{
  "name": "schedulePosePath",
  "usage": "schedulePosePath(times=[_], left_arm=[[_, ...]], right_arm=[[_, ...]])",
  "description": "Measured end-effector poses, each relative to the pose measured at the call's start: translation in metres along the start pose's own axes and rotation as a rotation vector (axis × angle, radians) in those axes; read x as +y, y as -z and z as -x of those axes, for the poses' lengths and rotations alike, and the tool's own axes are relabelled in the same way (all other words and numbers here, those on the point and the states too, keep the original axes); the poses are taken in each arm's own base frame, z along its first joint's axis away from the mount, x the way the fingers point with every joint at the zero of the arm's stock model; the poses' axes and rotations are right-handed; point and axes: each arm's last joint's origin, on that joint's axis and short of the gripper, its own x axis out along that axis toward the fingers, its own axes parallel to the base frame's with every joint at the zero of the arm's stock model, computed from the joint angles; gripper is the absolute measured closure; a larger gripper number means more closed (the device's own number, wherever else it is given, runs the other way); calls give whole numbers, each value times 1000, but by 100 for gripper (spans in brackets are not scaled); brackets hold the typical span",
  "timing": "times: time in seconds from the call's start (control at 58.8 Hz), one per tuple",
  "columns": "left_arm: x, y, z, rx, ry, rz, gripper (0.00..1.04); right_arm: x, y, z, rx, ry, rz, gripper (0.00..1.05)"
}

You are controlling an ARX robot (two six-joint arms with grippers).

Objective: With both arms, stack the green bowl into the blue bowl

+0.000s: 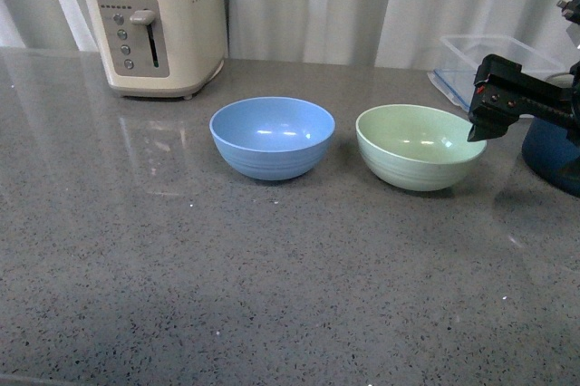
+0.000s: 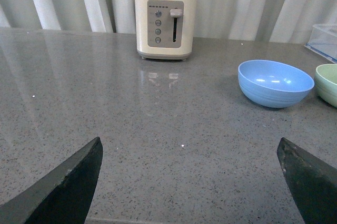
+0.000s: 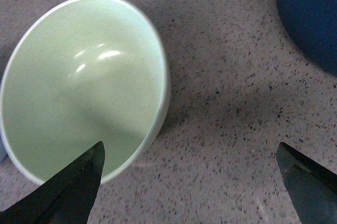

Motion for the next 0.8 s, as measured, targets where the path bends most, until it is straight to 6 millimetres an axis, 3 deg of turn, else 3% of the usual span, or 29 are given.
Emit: schedulePosePath(times=[0.357,0.629,0.799], left_arm=[[0,0,0,0,0,0,7],[0,0,0,0,0,0,7],[0,0,0,0,0,0,7]], right_arm=[[7,-20,-38,2,66,-40,11],[8,-23,-53,33,99,-38,57],[8,-22,-55,45,107,-36,80]])
